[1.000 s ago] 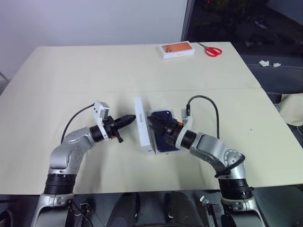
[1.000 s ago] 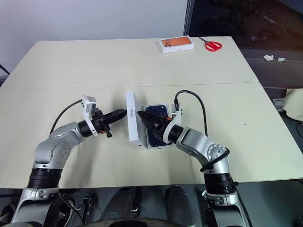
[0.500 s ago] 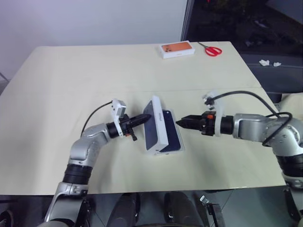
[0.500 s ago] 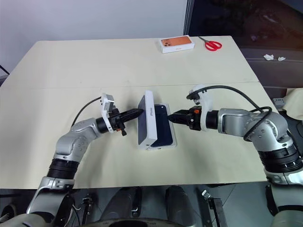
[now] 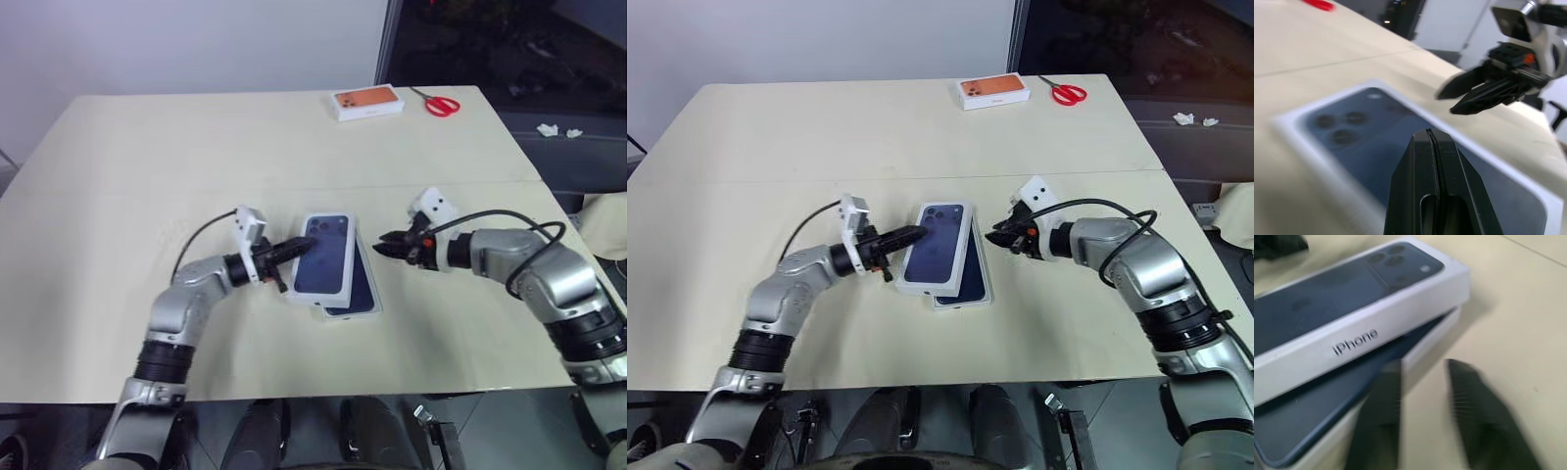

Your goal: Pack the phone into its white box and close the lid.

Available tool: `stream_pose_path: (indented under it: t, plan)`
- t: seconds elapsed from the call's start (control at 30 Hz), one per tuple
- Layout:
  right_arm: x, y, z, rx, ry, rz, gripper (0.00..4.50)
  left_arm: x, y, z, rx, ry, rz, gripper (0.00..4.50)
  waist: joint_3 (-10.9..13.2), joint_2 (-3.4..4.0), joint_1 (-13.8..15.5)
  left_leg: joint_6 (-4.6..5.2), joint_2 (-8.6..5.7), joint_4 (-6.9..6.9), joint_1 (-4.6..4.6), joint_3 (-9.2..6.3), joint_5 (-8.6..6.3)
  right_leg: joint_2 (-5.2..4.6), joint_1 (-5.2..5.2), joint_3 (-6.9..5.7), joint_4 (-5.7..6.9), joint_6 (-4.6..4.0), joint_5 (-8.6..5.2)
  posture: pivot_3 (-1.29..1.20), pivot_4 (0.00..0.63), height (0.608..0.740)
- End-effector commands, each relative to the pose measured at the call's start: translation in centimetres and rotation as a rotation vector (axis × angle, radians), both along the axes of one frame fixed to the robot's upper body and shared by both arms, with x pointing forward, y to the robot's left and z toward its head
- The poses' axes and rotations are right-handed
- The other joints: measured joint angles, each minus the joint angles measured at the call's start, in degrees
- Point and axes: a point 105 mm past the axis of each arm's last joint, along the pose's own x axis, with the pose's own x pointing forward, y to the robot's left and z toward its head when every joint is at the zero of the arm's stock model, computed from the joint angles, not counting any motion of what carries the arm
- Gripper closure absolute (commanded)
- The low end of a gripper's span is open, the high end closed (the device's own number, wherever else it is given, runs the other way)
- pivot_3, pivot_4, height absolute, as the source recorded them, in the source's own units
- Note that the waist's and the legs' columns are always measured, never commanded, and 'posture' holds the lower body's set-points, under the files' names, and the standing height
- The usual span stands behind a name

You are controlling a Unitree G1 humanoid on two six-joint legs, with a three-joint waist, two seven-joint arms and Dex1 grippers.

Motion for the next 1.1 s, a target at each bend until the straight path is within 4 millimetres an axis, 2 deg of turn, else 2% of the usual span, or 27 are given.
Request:
stream_pose_path:
  t: [0.03, 0.2, 0.37, 0.47, 0.57, 0.8, 1.1]
  plan:
    - [0.3, 0.6, 1.2, -0.053, -0.117, 0.044, 4.46, -0.5, 1.2, 1.2, -0.005, -0.038, 0.018, 4.5, 0.0, 0.0, 0.18, 0.0, -0.01, 0.01, 0.0, 0.0, 0.0, -0.01, 0.0, 0.0, 0.0, 0.0, 0.0, 0.0, 0.15, 0.74]
    - [0.4, 0.9, 1.2, -0.07, -0.141, 0.054, 4.46, 0.0, 4.0, 1.0, 0.058, -0.042, 0.113, 4.5, 0.0, 0.0, 0.21, -0.01, -0.1, 0.02, 0.0, 0.0, 0.0, -0.13, 0.05, -0.01, -0.04, -0.01, 0.0, 0.0, 0.15, 0.74]
    - [-0.3, 1.6, -0.2, -0.106, -0.119, 0.095, 4.46, 0.1, 4.5, -1.4, 0.154, 0.031, 0.133, 4.5, 0.0, 0.0, 0.1, -0.01, -0.1, 0.0, 0.0, -0.01, 0.0, -0.12, 0.04, -0.02, -0.04, -0.01, 0.0, 0.0, 0.15, 0.74]
    - [-0.9, 2.8, -0.5, -0.073, -0.111, 0.117, 4.46, 0.0, 4.0, -2.2, 0.138, 0.085, 0.126, 4.5, 0.0, 0.0, 0.08, -0.01, -0.09, 0.0, 0.0, -0.02, 0.0, -0.12, 0.04, -0.01, -0.04, -0.01, 0.0, 0.0, 0.15, 0.74]
    - [-1.0, 2.9, -0.9, -0.093, -0.125, 0.114, 4.46, -0.1, 3.3, -2.8, 0.14, 0.113, 0.106, 4.5, 0.0, 0.0, 0.07, -0.01, -0.09, 0.01, 0.0, -0.02, 0.0, -0.12, 0.02, -0.01, -0.01, 0.0, 0.0, 0.0, 0.15, 0.74]
    - [-0.6, 2.3, -0.5, -0.113, -0.138, 0.099, 4.46, -0.4, -0.1, -3.4, 0.098, 0.139, 0.018, 4.5, 0.0, -0.01, 0.15, -0.01, -0.12, 0.02, 0.0, -0.01, 0.0, -0.14, 0.04, -0.01, 0.0, -0.01, 0.0, 0.0, 0.15, 0.74]
    - [-0.7, 0.7, -0.8, -0.197, -0.155, 0.091, 4.46, -1.3, -1.1, -2.5, 0.074, 0.138, -0.04, 4.5, 0.0, -0.01, 0.09, -0.02, -0.12, 0.03, 0.0, -0.01, 0.0, -0.13, 0.02, -0.01, 0.04, -0.01, 0.0, 0.0, 0.15, 0.74]
